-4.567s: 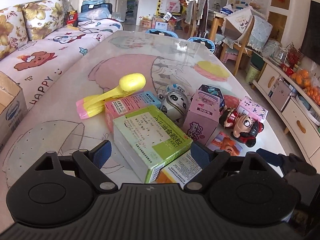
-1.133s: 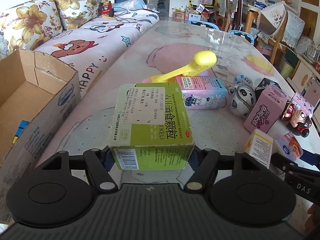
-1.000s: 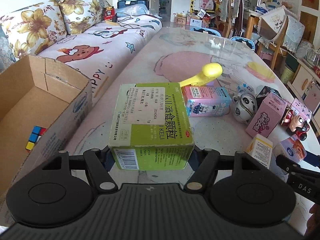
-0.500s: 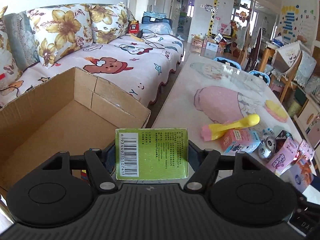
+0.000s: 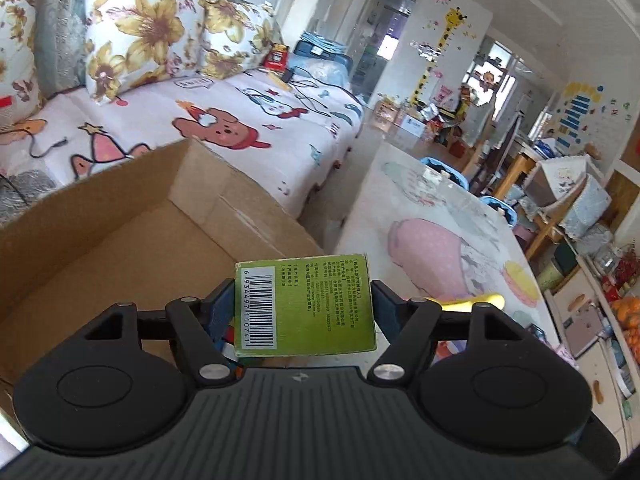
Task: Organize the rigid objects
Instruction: 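Carry the green box into the cardboard box with the left tool while the right tool releases the milk box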
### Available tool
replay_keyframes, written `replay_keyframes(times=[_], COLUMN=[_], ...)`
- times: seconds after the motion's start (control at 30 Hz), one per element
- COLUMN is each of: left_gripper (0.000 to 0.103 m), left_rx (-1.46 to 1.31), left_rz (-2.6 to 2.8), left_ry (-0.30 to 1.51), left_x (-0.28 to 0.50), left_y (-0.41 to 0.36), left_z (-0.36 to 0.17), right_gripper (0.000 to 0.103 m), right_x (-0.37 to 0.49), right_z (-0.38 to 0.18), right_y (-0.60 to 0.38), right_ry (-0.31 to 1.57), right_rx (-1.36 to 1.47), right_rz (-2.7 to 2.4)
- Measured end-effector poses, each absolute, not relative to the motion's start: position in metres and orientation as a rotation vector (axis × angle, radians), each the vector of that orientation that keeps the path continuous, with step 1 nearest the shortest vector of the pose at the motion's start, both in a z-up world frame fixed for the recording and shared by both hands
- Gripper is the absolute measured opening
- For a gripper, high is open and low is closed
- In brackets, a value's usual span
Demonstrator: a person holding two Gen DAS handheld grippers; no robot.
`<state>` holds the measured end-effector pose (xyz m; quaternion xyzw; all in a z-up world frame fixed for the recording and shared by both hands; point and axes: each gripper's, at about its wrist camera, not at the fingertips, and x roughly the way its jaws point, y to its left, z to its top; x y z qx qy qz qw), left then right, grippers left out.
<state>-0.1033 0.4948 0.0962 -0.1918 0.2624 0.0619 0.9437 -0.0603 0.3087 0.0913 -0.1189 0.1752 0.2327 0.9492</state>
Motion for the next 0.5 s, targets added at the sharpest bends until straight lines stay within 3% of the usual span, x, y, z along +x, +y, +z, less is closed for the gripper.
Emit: replay_keyframes(times=[0.5], left_gripper=[0.085], left_rx=[-0.431], left_rz=[0.368], left_ry=[0.535], left_x=[-0.104], left_y=[0.537], left_z=[0.085], right_gripper=[0.075], right_x=[-0.054], right_z=[0.081], right_y=[0.385], right_ry=[0.365], right_rx=[-0.361], right_rz=[0.678])
